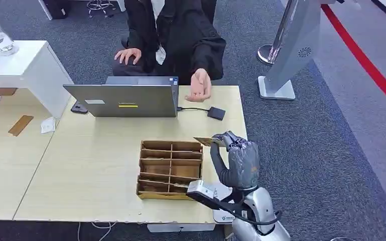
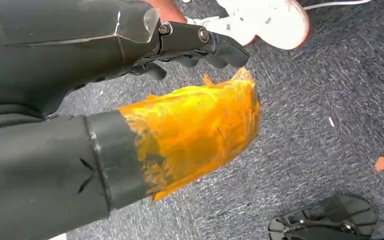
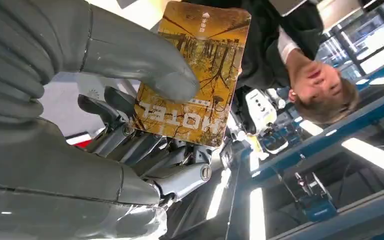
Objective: Pass the card to the sensor for recognition and then transmit it.
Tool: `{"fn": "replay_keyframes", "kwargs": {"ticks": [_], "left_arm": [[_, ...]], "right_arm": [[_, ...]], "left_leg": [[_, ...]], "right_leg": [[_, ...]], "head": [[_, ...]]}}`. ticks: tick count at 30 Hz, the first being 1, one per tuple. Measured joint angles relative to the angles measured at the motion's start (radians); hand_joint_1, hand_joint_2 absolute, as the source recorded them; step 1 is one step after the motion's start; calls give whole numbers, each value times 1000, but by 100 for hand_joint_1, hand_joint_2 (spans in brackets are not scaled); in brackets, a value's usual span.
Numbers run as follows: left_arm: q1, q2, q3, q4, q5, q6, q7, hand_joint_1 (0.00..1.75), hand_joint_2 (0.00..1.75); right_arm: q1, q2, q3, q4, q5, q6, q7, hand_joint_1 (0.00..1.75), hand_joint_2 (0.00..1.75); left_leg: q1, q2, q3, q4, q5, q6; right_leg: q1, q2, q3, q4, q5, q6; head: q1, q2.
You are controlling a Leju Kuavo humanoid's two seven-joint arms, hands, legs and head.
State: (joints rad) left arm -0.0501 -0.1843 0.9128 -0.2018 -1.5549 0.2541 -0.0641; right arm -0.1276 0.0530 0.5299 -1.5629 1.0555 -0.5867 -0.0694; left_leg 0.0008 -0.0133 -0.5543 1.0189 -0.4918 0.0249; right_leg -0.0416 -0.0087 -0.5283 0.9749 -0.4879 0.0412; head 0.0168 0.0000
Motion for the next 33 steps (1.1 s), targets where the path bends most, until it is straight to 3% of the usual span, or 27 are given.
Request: {"fn": "replay_keyframes", "kwargs": {"ticks": [9, 16, 22, 23, 33], "left_arm": [[-5, 3, -54, 0, 0, -12, 12, 0, 0], [-5, 3, -57, 0, 0, -12, 12, 0, 0], [-10, 5, -92, 0, 0, -15, 19, 0, 0], [-11, 5, -99, 0, 0, -21, 22, 0, 0], [-12, 9, -114, 0, 0, -22, 23, 0, 0]], "right_arm": [[-101, 41, -30, 127, 2, -8, 29, 175, 175], [-107, 44, -31, 135, 3, -8, 31, 175, 175], [-165, 81, -39, 257, 27, -8, 54, 175, 175], [-182, 92, -39, 294, 37, -7, 59, 0, 175], [-198, 111, -37, 362, 66, -6, 80, 0, 175]], "left_leg": [[0, 0, 0, 0, 0, 0], [0, 0, 0, 0, 0, 0], [0, 0, 0, 0, 0, 0], [0, 0, 0, 0, 0, 0], [0, 0, 0, 0, 0, 0]], "right_leg": [[0, 0, 0, 0, 0, 0], [0, 0, 0, 0, 0, 0], [0, 0, 0, 0, 1, -1], [0, 0, 0, 0, 1, -1], [0, 0, 0, 0, 1, -1]], "head": [[0, 0], [0, 0], [0, 0], [0, 0], [0, 0]]}}
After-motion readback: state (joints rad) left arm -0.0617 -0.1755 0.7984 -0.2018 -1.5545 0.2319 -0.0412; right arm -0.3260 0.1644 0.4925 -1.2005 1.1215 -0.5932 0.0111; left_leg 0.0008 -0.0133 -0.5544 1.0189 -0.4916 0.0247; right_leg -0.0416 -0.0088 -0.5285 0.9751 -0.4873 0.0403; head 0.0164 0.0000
